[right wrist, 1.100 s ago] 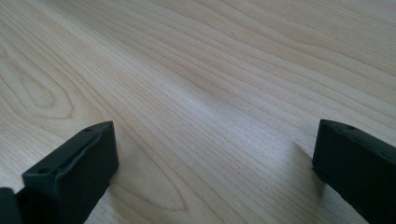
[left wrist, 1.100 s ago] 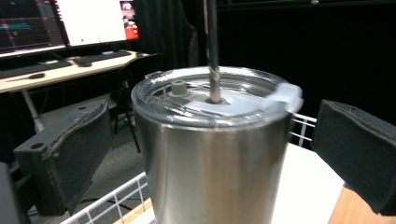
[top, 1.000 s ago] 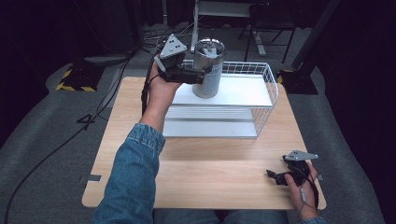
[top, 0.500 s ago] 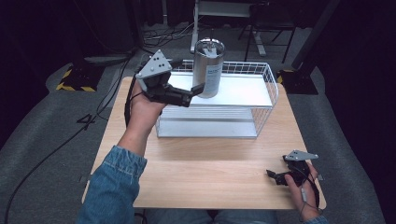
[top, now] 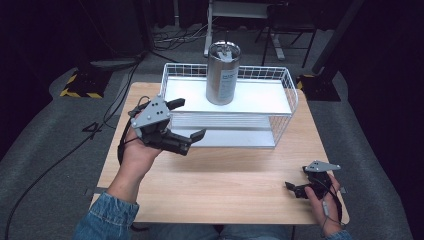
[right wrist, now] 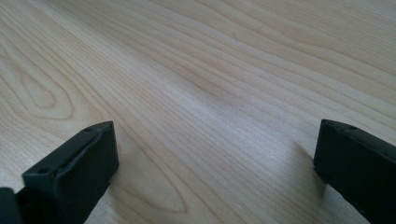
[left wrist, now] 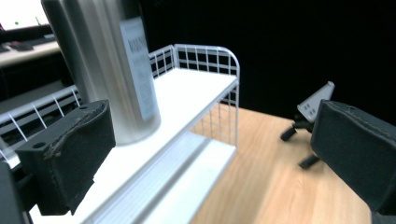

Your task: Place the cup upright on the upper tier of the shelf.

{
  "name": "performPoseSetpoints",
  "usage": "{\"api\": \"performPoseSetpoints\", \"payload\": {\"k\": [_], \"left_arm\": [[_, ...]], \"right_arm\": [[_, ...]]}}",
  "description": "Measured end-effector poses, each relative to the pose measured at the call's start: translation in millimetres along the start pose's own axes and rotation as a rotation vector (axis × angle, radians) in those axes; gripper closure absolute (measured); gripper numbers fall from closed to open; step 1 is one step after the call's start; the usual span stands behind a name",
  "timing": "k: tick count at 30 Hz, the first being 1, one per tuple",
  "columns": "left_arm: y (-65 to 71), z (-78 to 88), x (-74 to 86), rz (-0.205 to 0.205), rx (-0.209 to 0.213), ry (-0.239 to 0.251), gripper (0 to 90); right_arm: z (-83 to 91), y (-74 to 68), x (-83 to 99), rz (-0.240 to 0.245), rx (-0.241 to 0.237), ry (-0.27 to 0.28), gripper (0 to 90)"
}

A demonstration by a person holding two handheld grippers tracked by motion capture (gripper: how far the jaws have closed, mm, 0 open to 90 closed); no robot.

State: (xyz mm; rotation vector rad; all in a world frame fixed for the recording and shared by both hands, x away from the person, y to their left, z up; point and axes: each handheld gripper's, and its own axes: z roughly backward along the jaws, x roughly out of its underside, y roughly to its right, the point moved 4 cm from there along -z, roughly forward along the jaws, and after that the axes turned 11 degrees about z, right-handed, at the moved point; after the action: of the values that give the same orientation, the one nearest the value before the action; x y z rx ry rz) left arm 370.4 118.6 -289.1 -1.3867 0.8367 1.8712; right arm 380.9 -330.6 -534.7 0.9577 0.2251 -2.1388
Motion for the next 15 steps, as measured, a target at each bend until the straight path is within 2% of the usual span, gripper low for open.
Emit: {"api": "performPoseSetpoints", "payload": {"k": [9, 15], "left_arm": [[7.6, 11.9, 32.2, 0.002, 0.013, -0.039, 0.7], [10.1, 13.8, 60.8, 0.023, 0.027, -0.073, 1.0]], "right_arm": [[-0.1, 0.0, -0.2, 0.0, 0.0, -0.001, 0.3], [-0.6, 0.1, -0.5, 0.0, 0.001, 0.0, 0.2]]}}
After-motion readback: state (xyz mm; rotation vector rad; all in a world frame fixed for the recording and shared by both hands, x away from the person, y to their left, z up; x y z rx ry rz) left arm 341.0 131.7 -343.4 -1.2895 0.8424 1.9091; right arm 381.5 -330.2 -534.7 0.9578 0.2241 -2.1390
